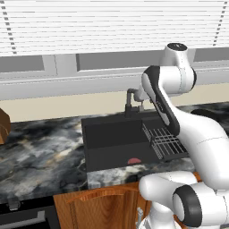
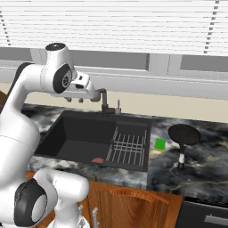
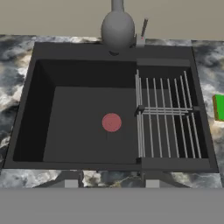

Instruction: Pick the pan and sponge and place them into the sink. Then turn on the water.

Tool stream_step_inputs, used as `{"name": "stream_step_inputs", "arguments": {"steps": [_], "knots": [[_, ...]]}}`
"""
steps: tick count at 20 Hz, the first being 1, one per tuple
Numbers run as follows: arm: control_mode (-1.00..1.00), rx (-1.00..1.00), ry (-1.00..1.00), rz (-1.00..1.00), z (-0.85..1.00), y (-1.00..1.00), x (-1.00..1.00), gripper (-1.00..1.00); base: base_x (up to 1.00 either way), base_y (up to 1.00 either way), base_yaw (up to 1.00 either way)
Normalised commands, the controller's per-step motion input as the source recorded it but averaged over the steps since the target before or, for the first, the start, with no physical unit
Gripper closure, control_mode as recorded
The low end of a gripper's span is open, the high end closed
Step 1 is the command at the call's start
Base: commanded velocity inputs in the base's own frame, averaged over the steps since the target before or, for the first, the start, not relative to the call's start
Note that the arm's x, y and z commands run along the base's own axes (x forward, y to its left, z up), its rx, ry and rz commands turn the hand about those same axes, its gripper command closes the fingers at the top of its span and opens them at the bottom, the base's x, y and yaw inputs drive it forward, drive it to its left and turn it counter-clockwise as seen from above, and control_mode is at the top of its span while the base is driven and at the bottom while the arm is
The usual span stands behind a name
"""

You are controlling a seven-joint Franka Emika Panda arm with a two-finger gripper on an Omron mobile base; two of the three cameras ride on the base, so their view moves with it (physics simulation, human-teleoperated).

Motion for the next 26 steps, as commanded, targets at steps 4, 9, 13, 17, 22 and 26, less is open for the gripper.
{"name": "stream_step_inputs", "arguments": {"steps": [4, 9, 13, 17, 22, 26], "knots": [[-1.0, 0.0, 0.0, 0.0, -0.01, -0.14, -0.02, -1.0, 0.0, 0.0, 0.0], [-1.0, 0.0, -0.01, 0.03, -0.04, -0.25, -0.14, -1.0, 0.0, 0.0, 0.0], [-1.0, 0.0, -0.01, 0.03, -0.07, -0.27, -0.17, -1.0, 0.0, 0.0, 0.0], [-1.0, 0.0, 0.0, 0.03, -0.1, -0.33, -0.17, -1.0, 0.0, 0.0, 0.0], [-1.0, 0.0, 0.01, 0.01, -0.09, -0.49, -0.24, -1.0, 0.0, 0.0, 0.0], [-1.0, 0.0, 0.05, 0.0, -0.1, -0.56, -0.2, -1.0, 0.0, 0.0, 0.0]]}}
